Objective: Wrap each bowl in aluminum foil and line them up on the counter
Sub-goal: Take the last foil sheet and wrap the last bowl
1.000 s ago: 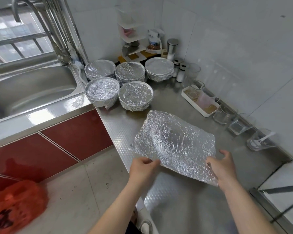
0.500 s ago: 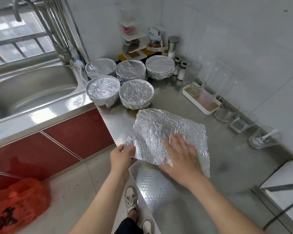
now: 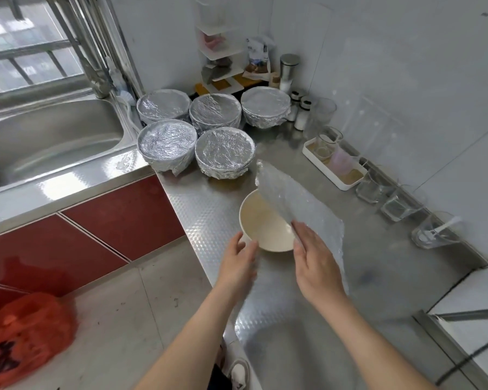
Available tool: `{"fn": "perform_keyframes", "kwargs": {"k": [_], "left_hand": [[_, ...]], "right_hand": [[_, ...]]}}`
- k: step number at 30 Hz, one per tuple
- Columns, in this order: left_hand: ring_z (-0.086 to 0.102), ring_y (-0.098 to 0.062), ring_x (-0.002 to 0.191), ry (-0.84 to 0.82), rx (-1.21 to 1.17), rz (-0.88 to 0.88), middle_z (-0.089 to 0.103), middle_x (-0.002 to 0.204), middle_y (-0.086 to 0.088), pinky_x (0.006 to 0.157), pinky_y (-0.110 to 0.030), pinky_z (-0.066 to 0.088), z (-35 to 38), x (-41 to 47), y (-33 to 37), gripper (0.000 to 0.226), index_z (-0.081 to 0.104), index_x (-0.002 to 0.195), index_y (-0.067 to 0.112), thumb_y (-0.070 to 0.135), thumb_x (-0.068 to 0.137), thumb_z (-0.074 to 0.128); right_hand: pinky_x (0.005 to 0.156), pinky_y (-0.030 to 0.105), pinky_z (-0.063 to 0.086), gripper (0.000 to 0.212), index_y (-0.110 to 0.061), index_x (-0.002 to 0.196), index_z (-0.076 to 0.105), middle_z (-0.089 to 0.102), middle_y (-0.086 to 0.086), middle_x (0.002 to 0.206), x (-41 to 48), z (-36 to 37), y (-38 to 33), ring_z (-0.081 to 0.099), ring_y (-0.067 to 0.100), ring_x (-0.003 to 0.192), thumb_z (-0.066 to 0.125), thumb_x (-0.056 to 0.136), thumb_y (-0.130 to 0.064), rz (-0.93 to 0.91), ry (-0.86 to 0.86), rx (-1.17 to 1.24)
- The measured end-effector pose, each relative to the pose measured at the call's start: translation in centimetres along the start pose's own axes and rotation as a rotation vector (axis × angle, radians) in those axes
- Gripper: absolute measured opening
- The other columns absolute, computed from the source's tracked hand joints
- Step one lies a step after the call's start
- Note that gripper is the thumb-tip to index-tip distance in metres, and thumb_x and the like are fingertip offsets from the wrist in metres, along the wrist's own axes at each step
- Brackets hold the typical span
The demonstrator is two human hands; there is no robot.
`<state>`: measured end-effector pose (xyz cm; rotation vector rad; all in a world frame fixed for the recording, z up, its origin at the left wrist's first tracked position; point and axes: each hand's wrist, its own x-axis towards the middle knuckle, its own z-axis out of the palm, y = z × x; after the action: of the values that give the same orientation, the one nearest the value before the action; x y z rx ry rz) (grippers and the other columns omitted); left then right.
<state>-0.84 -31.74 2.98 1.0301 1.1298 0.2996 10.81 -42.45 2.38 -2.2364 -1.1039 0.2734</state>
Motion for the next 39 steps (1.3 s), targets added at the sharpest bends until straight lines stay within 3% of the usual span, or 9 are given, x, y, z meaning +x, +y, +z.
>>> {"fn": "perform_keyframes", "kwargs": {"k": [4,9,14,20,22,26,30,35,39], "left_hand": [[0.063,-0.025,0.107,0.1,0.329,0.05,0.054,0.128,0.004,0.095,-0.049,0.051,0.6,2.1,-0.1,0.081,0.031,0.144,0.035,0.068,0.073,0.05],[0.068,-0.033,0.085,0.094,0.571,0.082,0.069,0.093,-0.009,0.081,-0.048,0.056,1.9,4.5,1.0,0.037,0.047,0.11,0.022,0.037,0.076,0.044],[0.055,-0.024,0.042,0.051,0.313,0.025,0.056,0.058,-0.015,0.044,-0.034,0.049,1.7,1.6,0.9,0.014,0.058,0.091,-0.004,0.0,0.086,0.045],[0.066,-0.03,0.053,-0.025,0.017,-0.218,0.067,0.071,-0.026,0.055,-0.035,0.059,-0.9,-1.8,-0.8,0.026,0.057,0.096,-0.016,-0.004,0.096,0.034],[0.069,-0.046,0.082,-0.002,-0.078,-0.265,0.07,0.085,-0.031,0.079,-0.052,0.058,-3.2,-1.3,-2.0,0.038,0.061,0.106,-0.016,0.01,0.101,0.034],[0.064,-0.045,0.104,0.097,-0.457,-0.249,0.064,0.123,-0.019,0.066,-0.046,0.059,-7.5,0.8,-2.8,0.052,0.056,0.128,0.013,0.052,0.094,0.051],[0.063,-0.029,0.111,-0.031,-0.116,-0.14,0.065,0.125,-0.009,0.064,-0.035,0.056,-9.1,1.4,-1.9,0.067,0.053,0.136,0.014,0.036,0.077,0.077],[0.064,-0.01,0.063,0.008,0.188,-0.002,0.059,0.125,-0.027,0.056,-0.023,0.049,-9.4,2.0,-2.5,0.07,0.046,0.141,0.009,0.01,0.08,0.079],[0.065,-0.027,0.103,0.072,0.25,0.036,0.054,0.135,-0.021,0.076,-0.043,0.057,-10.0,1.4,-2.7,0.077,0.041,0.145,0.018,0.018,0.079,0.081]], "right_hand": [[0.113,0.031,0.027,0.066,-0.014,0.143,0.043,0.045,0.003,0.146,0.0,-0.5,0.0,0.039,0.018,0.137,0.016,0.094,-0.05,0.037,0.047,0.092],[0.109,0.032,0.03,0.057,-0.007,0.139,0.046,0.049,0.01,0.142,0.4,-1.2,-0.4,0.045,0.026,0.132,0.024,0.096,-0.037,0.012,0.19,0.023],[0.108,0.039,0.028,0.055,-0.013,0.145,0.039,0.042,0.007,0.149,0.2,-0.5,-1.4,0.038,0.024,0.138,0.029,0.092,-0.022,-0.167,0.112,-0.309],[0.111,0.039,0.011,0.065,-0.019,0.149,0.031,0.031,0.004,0.155,-2.0,1.8,0.3,0.029,0.024,0.143,0.024,0.085,-0.024,-0.137,-0.201,-0.477],[0.112,0.04,0.005,0.065,-0.02,0.15,0.027,0.025,0.003,0.156,-2.8,2.4,0.5,0.021,0.023,0.145,0.021,0.086,-0.03,-0.162,-0.254,-0.494],[0.111,0.044,0.011,0.063,-0.019,0.148,0.033,0.031,0.004,0.154,-3.4,2.8,0.5,0.028,0.024,0.143,0.029,0.088,-0.036,-0.207,-0.264,-0.557],[0.111,0.045,0.013,0.073,-0.016,0.149,0.029,0.028,0.005,0.155,-3.9,3.0,0.6,0.025,0.023,0.143,0.057,0.086,-0.039,-0.273,-0.256,-0.578],[0.114,0.043,0.006,0.095,-0.011,0.149,0.03,0.028,0.007,0.156,-4.4,3.3,1.0,0.02,0.022,0.145,0.073,0.066,0.003,-0.318,-0.242,-0.603],[0.114,0.043,0.007,0.104,-0.013,0.149,0.026,0.03,0.005,0.155,-3.9,4.0,1.0,0.018,0.02,0.144,0.074,0.059,0.009,-0.373,-0.242,-0.619]]}}
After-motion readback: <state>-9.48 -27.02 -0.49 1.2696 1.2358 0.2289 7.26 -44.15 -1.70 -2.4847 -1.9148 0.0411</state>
